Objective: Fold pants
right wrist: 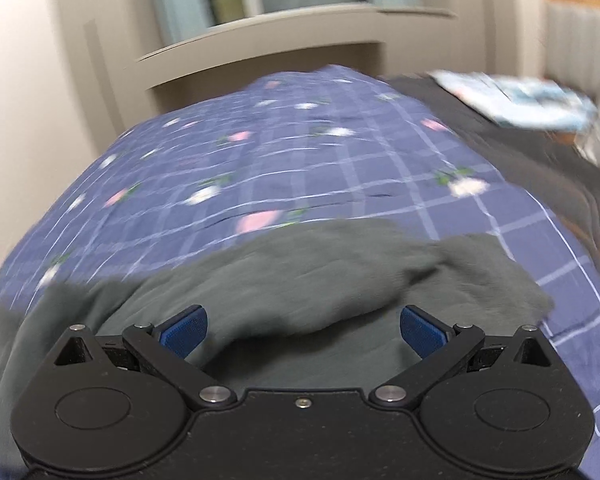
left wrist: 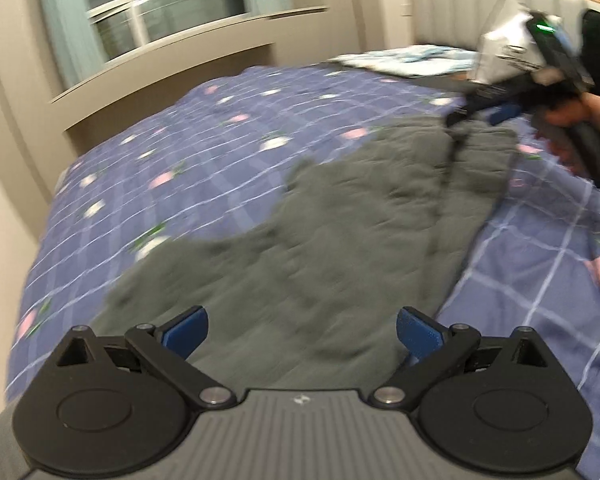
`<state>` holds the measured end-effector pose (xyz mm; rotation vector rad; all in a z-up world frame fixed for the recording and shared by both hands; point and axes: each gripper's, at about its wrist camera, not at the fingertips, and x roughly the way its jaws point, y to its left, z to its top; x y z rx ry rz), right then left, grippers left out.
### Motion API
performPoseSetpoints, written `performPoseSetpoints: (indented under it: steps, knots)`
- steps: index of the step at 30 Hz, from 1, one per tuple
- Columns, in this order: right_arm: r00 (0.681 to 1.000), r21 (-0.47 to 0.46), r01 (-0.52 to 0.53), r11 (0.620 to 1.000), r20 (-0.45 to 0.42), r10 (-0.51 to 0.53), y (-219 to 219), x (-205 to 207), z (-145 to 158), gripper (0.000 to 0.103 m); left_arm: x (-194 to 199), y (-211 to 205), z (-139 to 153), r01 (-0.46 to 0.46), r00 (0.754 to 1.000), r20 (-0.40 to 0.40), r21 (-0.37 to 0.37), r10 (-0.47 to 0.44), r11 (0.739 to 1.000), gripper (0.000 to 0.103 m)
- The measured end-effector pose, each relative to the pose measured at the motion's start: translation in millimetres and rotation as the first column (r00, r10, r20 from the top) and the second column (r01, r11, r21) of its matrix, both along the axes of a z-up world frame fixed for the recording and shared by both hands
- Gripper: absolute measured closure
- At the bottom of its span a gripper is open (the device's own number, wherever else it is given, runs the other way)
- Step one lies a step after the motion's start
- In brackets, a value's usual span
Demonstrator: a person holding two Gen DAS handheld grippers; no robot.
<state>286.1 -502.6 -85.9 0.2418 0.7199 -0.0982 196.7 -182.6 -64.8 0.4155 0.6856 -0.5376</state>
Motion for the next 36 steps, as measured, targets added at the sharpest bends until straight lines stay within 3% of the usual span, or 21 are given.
performPoseSetpoints:
  steps: [5, 9, 12, 14, 17, 18, 22, 29, 32, 34, 36]
  knots:
    - [0.99, 0.16, 0.142, 0.977, -0.027, -0.14, -54, 25, -15, 0.007, -5, -34, -12, 0.103, 0.995, 0.0, 0.036, -0.103, 0.994, 0.001]
    - [0.985, 0.177, 0.173, 0.969, -0.029, -0.171, -66, 36, -20, 0.026, -9, -39, -22, 0.122, 0.992, -0.022, 0.07, -0.12, 0.99, 0.005]
    - [0.987, 0.182, 0.163, 0.97, -0.037, -0.158, -63, 43, -21, 0.035, -7, -38, -27, 0.118, 0.992, -0.056, 0.087, -0.113, 0.989, 0.018]
    - [0.987, 0.176, 0.158, 0.972, -0.049, -0.152, -60, 47, -23, 0.047, -6, -35, -28, 0.106, 0.992, -0.076, 0.098, -0.099, 0.989, 0.04]
    - [0.99, 0.148, 0.14, 0.979, -0.042, -0.135, -54, 49, -20, 0.079, -2, -30, -28, 0.088, 0.993, -0.092, 0.1, -0.079, 0.991, 0.069]
    - [0.99, 0.129, 0.136, 0.982, -0.036, -0.133, -52, 49, -17, 0.087, 0, -29, -27, 0.075, 0.993, -0.095, 0.09, -0.067, 0.993, 0.072]
    - [0.995, 0.082, 0.092, 0.992, 0.028, -0.095, -49, 44, 2, 0.09, 8, -21, -15, 0.036, 0.993, -0.117, 0.036, -0.032, 0.999, 0.083]
    - [0.982, 0.002, 0.101, 0.995, 0.16, -0.1, -67, 19, 43, 0.091, 9, -19, 9, 0.038, 0.996, -0.085, -0.028, -0.04, 0.999, 0.084]
    - [0.976, -0.021, 0.139, 0.99, 0.174, -0.133, -82, 3, 45, 0.091, 8, -25, 8, 0.075, 0.993, -0.093, -0.042, -0.079, 0.996, 0.087]
    - [0.975, -0.019, 0.161, 0.987, 0.155, -0.156, -91, -5, 38, 0.091, 5, -33, 4, 0.102, 0.989, -0.102, -0.038, -0.105, 0.994, 0.096]
    - [0.976, -0.015, 0.183, 0.983, 0.119, -0.18, -97, -11, 24, 0.091, 2, -40, -3, 0.118, 0.987, -0.103, -0.018, -0.12, 0.993, 0.096]
